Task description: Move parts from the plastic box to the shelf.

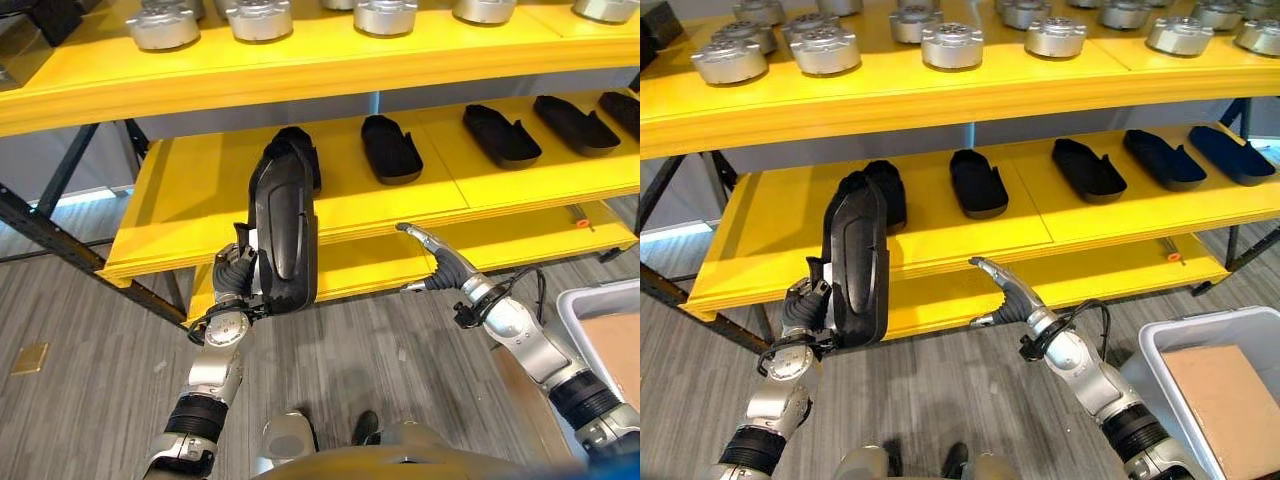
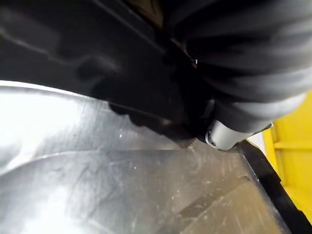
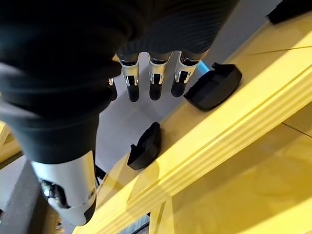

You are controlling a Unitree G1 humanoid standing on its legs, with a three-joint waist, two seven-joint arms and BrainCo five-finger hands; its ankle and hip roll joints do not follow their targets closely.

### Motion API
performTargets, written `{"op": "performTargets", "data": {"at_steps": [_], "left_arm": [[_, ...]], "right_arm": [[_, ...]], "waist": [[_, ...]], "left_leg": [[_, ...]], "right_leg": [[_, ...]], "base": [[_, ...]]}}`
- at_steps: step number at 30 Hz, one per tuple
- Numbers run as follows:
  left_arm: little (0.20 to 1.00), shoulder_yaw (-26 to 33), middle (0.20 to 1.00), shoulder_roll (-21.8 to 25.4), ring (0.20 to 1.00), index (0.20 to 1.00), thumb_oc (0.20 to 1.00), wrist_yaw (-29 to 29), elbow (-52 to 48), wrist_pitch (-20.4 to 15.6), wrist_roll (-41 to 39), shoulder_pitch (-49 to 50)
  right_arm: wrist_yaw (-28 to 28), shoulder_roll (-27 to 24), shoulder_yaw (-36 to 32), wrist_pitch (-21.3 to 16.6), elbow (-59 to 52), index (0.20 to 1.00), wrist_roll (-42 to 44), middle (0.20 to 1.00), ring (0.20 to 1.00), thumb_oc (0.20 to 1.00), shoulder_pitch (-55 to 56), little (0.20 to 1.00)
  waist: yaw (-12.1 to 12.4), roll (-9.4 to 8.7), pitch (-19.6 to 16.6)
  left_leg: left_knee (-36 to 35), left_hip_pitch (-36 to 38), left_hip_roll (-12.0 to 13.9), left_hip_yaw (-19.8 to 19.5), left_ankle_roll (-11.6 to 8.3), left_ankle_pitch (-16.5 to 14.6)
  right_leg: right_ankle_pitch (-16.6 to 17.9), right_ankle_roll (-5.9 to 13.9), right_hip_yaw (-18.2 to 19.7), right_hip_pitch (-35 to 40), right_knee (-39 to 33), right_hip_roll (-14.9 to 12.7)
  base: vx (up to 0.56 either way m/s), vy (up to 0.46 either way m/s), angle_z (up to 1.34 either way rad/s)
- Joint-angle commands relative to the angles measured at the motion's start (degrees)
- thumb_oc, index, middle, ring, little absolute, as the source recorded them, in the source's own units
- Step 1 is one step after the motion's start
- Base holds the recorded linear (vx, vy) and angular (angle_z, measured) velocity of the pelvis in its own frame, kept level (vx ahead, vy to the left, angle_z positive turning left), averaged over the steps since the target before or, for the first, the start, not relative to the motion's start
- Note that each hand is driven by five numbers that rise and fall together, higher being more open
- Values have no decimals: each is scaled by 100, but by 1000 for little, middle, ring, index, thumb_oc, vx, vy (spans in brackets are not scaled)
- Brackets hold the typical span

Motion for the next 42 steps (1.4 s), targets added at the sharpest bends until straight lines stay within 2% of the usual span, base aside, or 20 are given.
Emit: {"op": "performTargets", "data": {"at_steps": [1, 3, 4, 5, 9, 11, 12, 17, 24, 25, 31, 33, 34, 35, 36, 38, 39, 40, 41, 42], "left_arm": [[200, 339, 200, 97, 200, 200, 200, 20, -428, -584, -68, -159], [200, 388, 200, 80, 200, 200, 200, -39, -403, -610, -32, -163], [200, 411, 200, 86, 200, 200, 200, -105, -298, -686, 25, -192], [200, 416, 200, 75, 200, 200, 200, -113, -271, -687, 54, -217], [200, 380, 200, 91, 200, 200, 200, -109, -168, -688, 73, -314], [200, 335, 200, 82, 200, 200, 200, -37, -153, -687, 110, -364], [200, 300, 200, 89, 200, 200, 200, 94, -188, -698, 180, -390], [200, 344, 200, 144, 200, 200, 200, 342, -414, -690, 336, -360], [200, 594, 200, 277, 200, 200, 200, 387, -851, -609, 376, -41], [200, 622, 200, 299, 200, 200, 200, 256, -831, -600, 382, -14], [200, 589, 200, 419, 200, 200, 200, -41, -770, -665, 449, -99], [200, 578, 200, 491, 200, 200, 200, -112, -676, -677, 442, -239], [200, 578, 200, 509, 200, 200, 200, -119, -646, -715, 463, -254], [200, 571, 200, 523, 200, 200, 200, -78, -619, -753, 508, -260], [200, 556, 200, 528, 200, 200, 200, -21, -642, -719, 517, -257], [200, 549, 200, 561, 200, 200, 200, 94, -644, -674, 544, -261], [200, 547, 200, 581, 200, 200, 200, 134, -618, -677, 543, -294], [200, 508, 200, 630, 200, 200, 200, 225, -556, -717, 546, -345], [200, 496, 200, 641, 200, 200, 200, 243, -552, -723, 548, -353], [200, 469, 200, 654, 200, 200, 200, 285, -551, -752, 562, -348]], "right_arm": [[60, -23, -86, -397, -382, 1000, 143, 1000, 1000, 1000, -66, 1000], [112, -40, -83, -407, -512, 1000, 155, 1000, 1000, 1000, 48, 1000], [190, -61, -113, -433, -591, 1000, 140, 1000, 1000, 1000, 128, 1000], [191, -53, -119, -410, -620, 1000, 123, 1000, 1000, 1000, 145, 1000], [99, -33, -148, -297, -642, 1000, 125, 1000, 1000, 1000, 222, 1000], [38, 35, -176, -221, -620, 1000, 152, 1000, 1000, 1000, 232, 1000], [-7, 85, -187, -179, -643, 1000, 139, 1000, 1000, 1000, 243, 1000], [-83, 169, -219, -147, -701, 1000, 120, 1000, 1000, 1000, 227, 1000], [-156, 217, -222, -161, -786, 1000, 56, 1000, 1000, 1000, 181, 1000], [-168, 221, -212, -158, -805, 1000, 56, 1000, 1000, 1000, 151, 1000], [-168, 228, -145, -116, -818, 1000, -14, 1000, 1000, 1000, -178, 1000], [-201, 273, -99, -2, -799, 1000, 21, 1000, 1000, 1000, -349, 1000], [-199, 289, -90, -7, -796, 1000, 13, 1000, 1000, 1000, -361, 1000], [-217, 314, -50, -57, -763, 1000, -63, 1000, 1000, 1000, -354, 1000], [-243, 324, -16, -128, -705, 1000, -87, 1000, 1000, 1000, -331, 1000], [-271, 316, 1, -357, -576, 1000, 1, 1000, 1000, 1000, -300, 1000], [-262, 301, -20, -429, -569, 1000, 40, 1000, 1000, 1000, -300, 1000], [-250, 302, -35, -503, -619, 1000, 138, 1000, 1000, 1000, -285, 1000], [-252, 303, -44, -514, -644, 1000, 156, 1000, 1000, 1000, -275, 1000], [-267, 312, -81, -557, -729, 1000, 171, 1000, 1000, 1000, -227, 1000]], "waist": [[194, 181, -25], [175, 228, -21], [99, 207, -55], [94, 204, -66], [114, 147, -70], [168, 105, -73], [228, 96, -67], [368, -6, -29], [631, -138, 68], [665, -174, 68], [822, -235, 82], [910, -312, 68], [916, -325, 70], [896, -318, 86], [867, -297, 105], [805, -230, 127], [767, -218, 145], [626, -211, 210], [600, -204, 224], [535, -234, 272]], "left_leg": [[30, 180, 218, 164, 9, 801], [-237, 180, 469, 222, -95, 1079], [-391, 337, 572, 458, -123, 905], [-386, 357, 564, 530, -112, 857], [-130, 330, 447, 594, 9, 540], [-87, 384, 289, 541, 106, 393], [-123, 390, 168, 557, 211, 404], [-164, 440, -44, 457, 287, 268], [59, 149, -143, 429, 322, 173], [90, 176, -179, 375, 309, 37], [468, 17, -162, 588, 455, -186], [560, 22, -272, 771, 725, -397], [570, 44, -319, 790, 803, -461], [567, 137, -406, 797, 941, -573], [556, 231, -448, 789, 979, -621], [503, 453, -383, 759, 893, -613], [484, 534, -330, 731, 820, -613], [439, 699, -253, 655, 702, -664], [426, 731, -228, 647, 683, -678], [396, 753, -189, 691, 674, -617]], "right_leg": [[-12, 933, 71, 481, -80, -480], [-125, 922, 21, 550, 16, -482], [-328, 972, -87, 597, 229, -590], [-342, 986, -138, 589, 283, -618], [-518, 990, -199, 562, 616, -744], [-480, 1064, -207, 578, 627, -783], [-319, 1105, -266, 529, 554, -788], [-205, 1214, -266, 479, 437, -848], [-150, 1226, -370, 527, 250, -894], [-247, 1258, -330, 569, 281, -915], [-460, 1238, -535, 602, 679, -980], [-143, 1438, -784, 443, 1663, -1242], [-6, 1496, -794, 364, 2023, -1325], [296, 1625, -748, 75, 2716, -1530], [370, 1641, -704, -140, 2864, -1636], [323, 1543, -697, -302, 2470, -1733], [429, 1530, -677, -365, 2082, -1805], [909, 1624, -472, -659, 1443, -1971], [1016, 1655, -423, -694, 1305, -1975], [1331, 1657, -363, -827, 1055, -2046]], "base": [[161, 211, -34], [250, 274, -25], [310, 335, -11], [293, 317, 3], [164, 191, 18], [162, 170, 24], [128, 153, 26], [71, 48, 13], [63, 40, 6], [126, 49, 3], [62, 120, -1], [26, 206, -10], [52, 171, -17], [89, 137, -22], [128, 40, -25], [104, -127, -26], [90, -251, -11], [76, -237, -2], [28, -268, 3], [12, -214, 27]]}}
